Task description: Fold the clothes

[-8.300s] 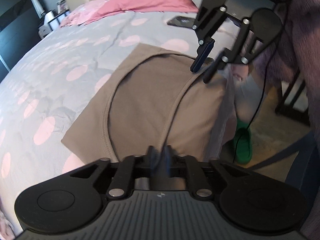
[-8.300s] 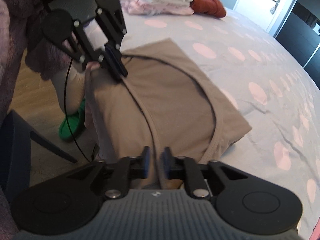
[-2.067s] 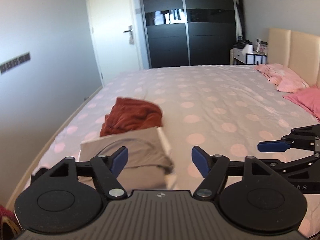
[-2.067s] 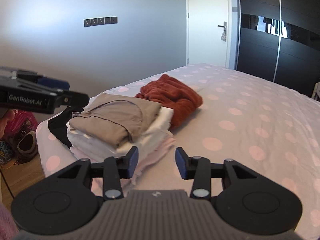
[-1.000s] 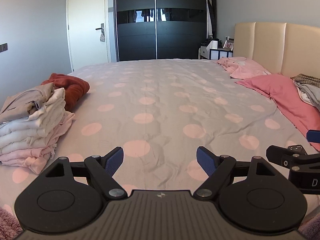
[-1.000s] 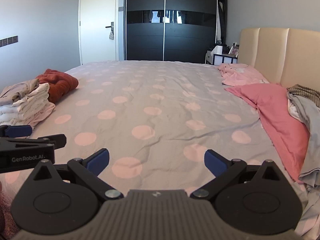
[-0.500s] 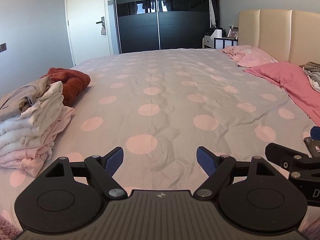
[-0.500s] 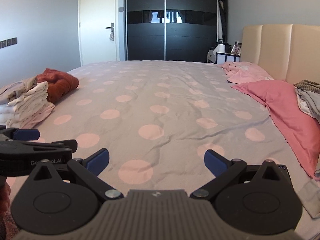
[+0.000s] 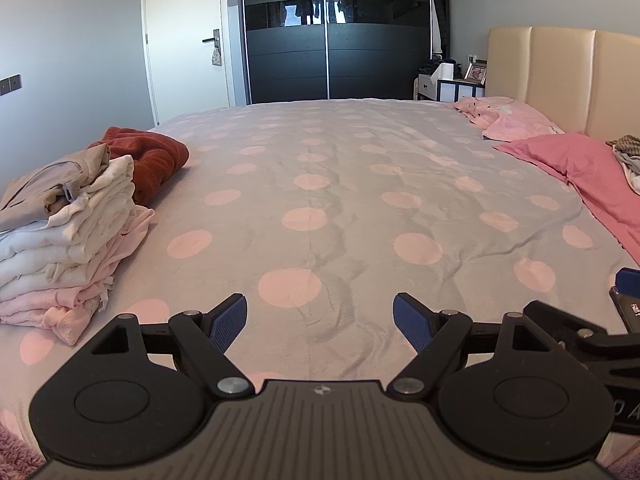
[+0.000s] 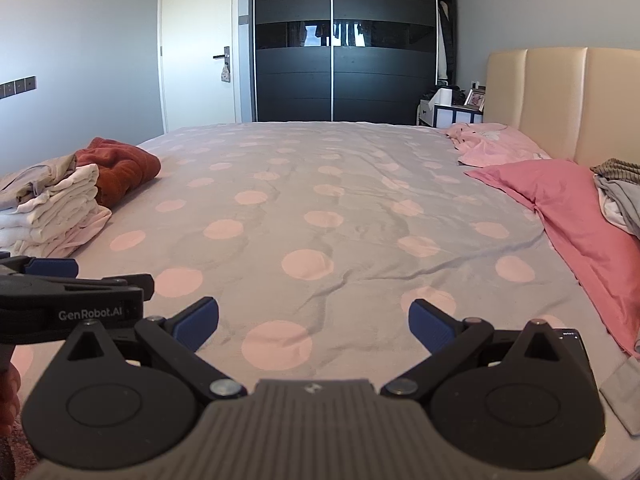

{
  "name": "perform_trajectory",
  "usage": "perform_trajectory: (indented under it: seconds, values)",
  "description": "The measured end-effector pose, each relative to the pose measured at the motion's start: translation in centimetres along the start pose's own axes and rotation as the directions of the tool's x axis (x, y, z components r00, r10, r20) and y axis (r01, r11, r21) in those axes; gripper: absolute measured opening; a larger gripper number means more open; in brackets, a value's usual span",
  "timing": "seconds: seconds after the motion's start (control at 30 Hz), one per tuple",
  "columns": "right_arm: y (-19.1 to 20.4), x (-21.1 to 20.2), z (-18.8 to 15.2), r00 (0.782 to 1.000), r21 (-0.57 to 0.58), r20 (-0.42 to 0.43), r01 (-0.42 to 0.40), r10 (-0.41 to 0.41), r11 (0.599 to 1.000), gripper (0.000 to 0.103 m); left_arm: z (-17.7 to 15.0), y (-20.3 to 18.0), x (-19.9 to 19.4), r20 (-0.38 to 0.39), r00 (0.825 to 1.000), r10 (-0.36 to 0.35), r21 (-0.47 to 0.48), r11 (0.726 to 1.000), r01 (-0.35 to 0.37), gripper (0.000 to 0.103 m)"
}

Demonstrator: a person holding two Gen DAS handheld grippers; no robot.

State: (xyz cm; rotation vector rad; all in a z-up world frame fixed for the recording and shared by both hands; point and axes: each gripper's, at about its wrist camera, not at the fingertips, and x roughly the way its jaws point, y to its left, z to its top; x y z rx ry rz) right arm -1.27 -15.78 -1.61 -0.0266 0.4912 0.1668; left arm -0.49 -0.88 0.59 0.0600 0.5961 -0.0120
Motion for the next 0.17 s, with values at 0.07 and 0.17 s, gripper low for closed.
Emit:
perform_trajectory:
  seconds: [0.07, 0.17]
  values:
    - [0.32, 0.04, 0.02, 1.0, -0.014, -0.001, -0.009, 0.009, 1.0, 0.102, 0.11, -0.03, -0.1, 0.007, 1.0, -0.002, 0.005, 1.0, 0.002, 0.08]
    - [0.5, -0.01, -0.03, 1.0, -0.026, 0.0, -0.006, 0.006, 1.0, 0.102, 0.25, 0.03, -0.21, 0.019, 1.0, -0.006, 0.006, 1.0, 0.006, 0.08]
